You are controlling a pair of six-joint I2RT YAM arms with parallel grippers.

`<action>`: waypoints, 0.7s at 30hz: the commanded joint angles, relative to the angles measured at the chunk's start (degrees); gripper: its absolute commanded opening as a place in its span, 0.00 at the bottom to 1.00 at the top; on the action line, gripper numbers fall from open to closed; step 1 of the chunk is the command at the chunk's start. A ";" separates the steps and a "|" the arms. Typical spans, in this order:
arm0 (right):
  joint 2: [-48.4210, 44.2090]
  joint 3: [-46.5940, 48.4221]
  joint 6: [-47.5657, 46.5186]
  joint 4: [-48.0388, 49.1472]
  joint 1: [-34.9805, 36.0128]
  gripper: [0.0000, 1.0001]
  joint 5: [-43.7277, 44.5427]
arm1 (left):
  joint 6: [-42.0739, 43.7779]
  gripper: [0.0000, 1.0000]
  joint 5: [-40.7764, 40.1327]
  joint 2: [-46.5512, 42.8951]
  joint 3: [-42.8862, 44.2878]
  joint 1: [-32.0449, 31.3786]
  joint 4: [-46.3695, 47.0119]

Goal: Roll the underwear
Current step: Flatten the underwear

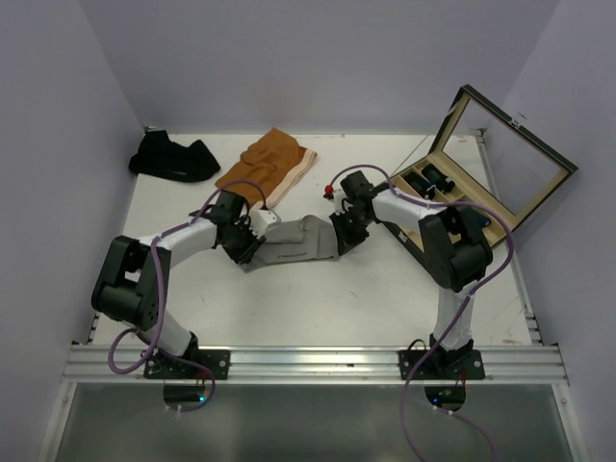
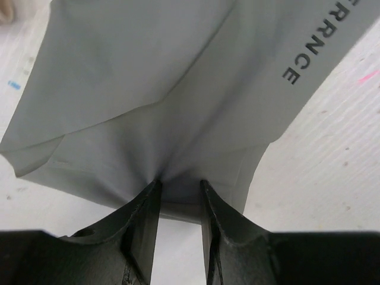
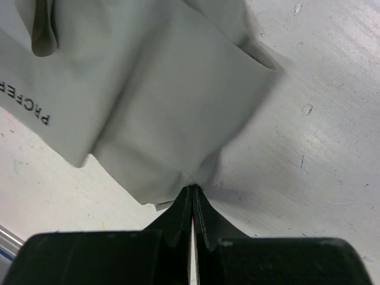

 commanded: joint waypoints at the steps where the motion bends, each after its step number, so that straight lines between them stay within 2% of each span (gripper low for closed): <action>1: 2.48 -3.90 -2.65 -4.09 0.20 0.03 4.55 | 3.12 0.37 -1.69 -0.75 -0.54 4.16 -5.48; 3: 2.39 -3.90 -2.57 -4.18 0.12 0.02 4.29 | 5.48 0.38 0.42 -1.71 -0.10 5.92 -7.32; 10: 0.02 -3.72 -5.29 -4.44 0.29 0.02 0.78 | 19.99 0.43 18.51 -10.32 -0.10 7.51 -17.69; 13: -3.05 -3.90 -6.60 -4.70 0.90 0.04 -3.09 | 24.21 0.45 20.12 -13.14 -0.80 7.51 -20.78; 17: -8.31 -3.81 -7.22 -5.58 0.99 0.07 -9.06 | 18.36 0.45 19.41 -14.29 -0.10 7.51 -16.58; 21: -11.85 -2.85 -8.62 -7.42 0.99 0.06 -4.69 | 9.11 0.43 16.09 -13.15 0.51 4.89 -8.40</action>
